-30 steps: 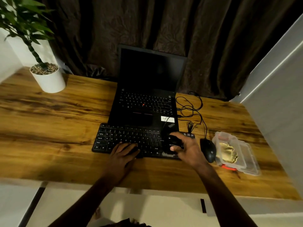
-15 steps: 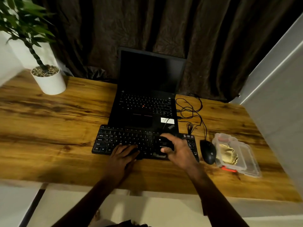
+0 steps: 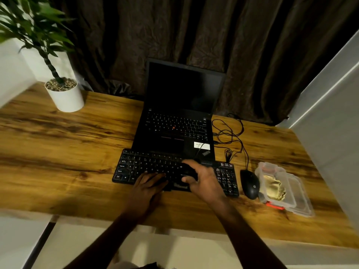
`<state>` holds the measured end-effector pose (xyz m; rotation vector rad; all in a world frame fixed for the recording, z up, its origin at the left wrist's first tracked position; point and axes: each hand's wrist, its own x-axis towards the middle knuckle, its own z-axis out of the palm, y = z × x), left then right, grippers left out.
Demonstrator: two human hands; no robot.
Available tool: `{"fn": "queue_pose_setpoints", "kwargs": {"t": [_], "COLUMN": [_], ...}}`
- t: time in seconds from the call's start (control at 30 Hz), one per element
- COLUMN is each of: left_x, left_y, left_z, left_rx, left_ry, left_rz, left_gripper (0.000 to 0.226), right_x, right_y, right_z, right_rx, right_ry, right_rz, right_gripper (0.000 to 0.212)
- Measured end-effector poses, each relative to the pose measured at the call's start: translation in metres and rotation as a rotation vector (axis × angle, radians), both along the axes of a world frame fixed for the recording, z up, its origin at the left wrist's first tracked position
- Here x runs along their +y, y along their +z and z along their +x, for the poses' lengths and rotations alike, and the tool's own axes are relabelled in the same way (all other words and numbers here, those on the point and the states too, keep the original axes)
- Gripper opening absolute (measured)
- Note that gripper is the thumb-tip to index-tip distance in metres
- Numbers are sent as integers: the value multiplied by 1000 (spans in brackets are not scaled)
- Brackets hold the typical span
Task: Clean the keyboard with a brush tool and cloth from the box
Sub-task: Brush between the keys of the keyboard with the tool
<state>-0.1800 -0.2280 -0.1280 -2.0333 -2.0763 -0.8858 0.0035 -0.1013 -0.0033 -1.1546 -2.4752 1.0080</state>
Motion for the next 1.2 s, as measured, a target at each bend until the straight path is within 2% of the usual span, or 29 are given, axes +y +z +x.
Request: {"fn": "queue_pose_setpoints", "kwargs": {"t": [0.13, 0.37, 0.5, 0.67, 0.8, 0.93, 1.03, 1.2], "left_x": [0, -1, -1, 8, 16, 23, 24, 24], "left_y": [-2, 5, 5, 11, 9, 9, 8, 4], "left_z": [-1, 4, 5, 19, 29, 42, 43, 40], "left_rx": [-14, -1, -17, -77, -116, -15, 72, -8], "left_ry": [2, 22, 34, 156, 244, 165, 110, 114], "left_rz": [-24, -37, -24, -82, -144, -132, -153, -210], "left_gripper": [38, 39, 40, 42, 53, 55, 49, 51], "right_x": [11, -16, 3, 27, 21, 5, 13, 35], "right_y": [2, -1, 5, 4, -3, -7, -3, 2], "right_z": [13, -11, 14, 56, 50, 30, 40, 89], "right_rx": [-88, 50, 29, -36, -18, 100, 116, 95], "right_ry": [-22, 13, -3, -91, -83, -32, -62, -157], "right_rz": [48, -38, -72, -3, 44, -32, -56, -25], "right_gripper": [59, 50, 54, 61, 62, 55, 57, 59]}}
